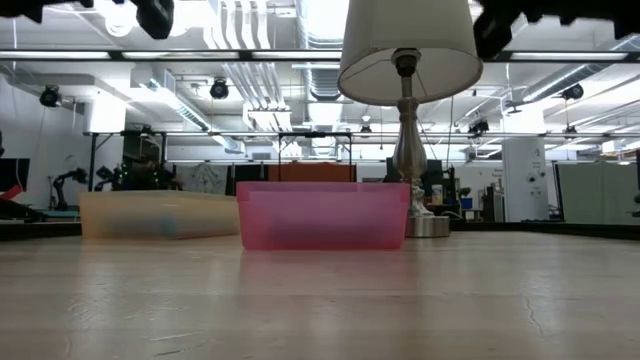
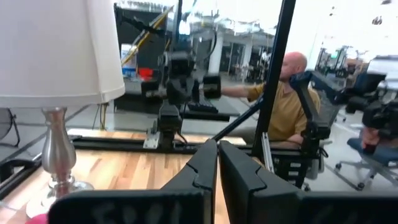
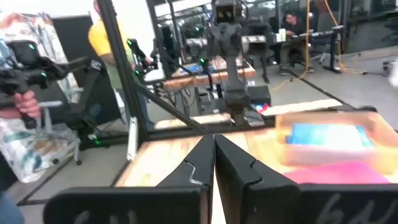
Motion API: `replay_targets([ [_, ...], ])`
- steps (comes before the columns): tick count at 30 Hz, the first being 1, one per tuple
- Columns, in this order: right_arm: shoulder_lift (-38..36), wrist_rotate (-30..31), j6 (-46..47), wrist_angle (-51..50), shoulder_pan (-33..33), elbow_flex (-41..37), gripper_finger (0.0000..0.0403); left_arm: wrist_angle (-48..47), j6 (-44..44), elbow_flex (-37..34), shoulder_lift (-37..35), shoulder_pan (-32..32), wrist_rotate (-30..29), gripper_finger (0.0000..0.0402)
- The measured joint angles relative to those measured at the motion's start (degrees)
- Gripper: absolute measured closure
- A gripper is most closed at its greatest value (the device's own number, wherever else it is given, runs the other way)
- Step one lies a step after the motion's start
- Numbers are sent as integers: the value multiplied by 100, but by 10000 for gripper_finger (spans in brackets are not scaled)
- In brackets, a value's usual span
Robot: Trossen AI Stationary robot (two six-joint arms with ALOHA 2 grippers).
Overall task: Pick & place jewel cases by type
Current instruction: Return to Home Position
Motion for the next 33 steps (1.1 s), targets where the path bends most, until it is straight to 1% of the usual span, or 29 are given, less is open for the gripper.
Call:
replay_targets([
  [5,-314,16,-198,677,2,-699,394,1012,-97,-791,-169,0,-2,402],
  [9,-475,34,-54,665,-1,-1133,394,1567,-194,-1204,-204,0,-35,402],
  [12,-487,32,35,665,-1,-1391,394,1598,-566,-1336,-199,0,-35,402],
  [16,-443,32,649,641,-1,-1615,394,1572,-930,-1547,-165,0,-39,402],
  [18,-444,37,687,710,-1,-1726,394,1554,-808,-1665,-164,0,-93,402],
  [21,-455,37,625,1141,-1,-1942,394,1614,-303,-1900,-180,0,-146,402],
  [23,-453,41,566,1480,-1,-2106,394,1694,-235,-2082,-224,-3,-305,402],
  [26,-478,43,455,2167,-1,-2397,394,2139,-194,-2350,-289,0,-358,402],
  [29,-517,130,297,2260,-3,-2438,394,2397,-173,-2545,-429,0,-356,402],
  [33,-518,148,59,2257,-3,-2438,394,2379,-165,-2845,-575,0,-356,402],
])
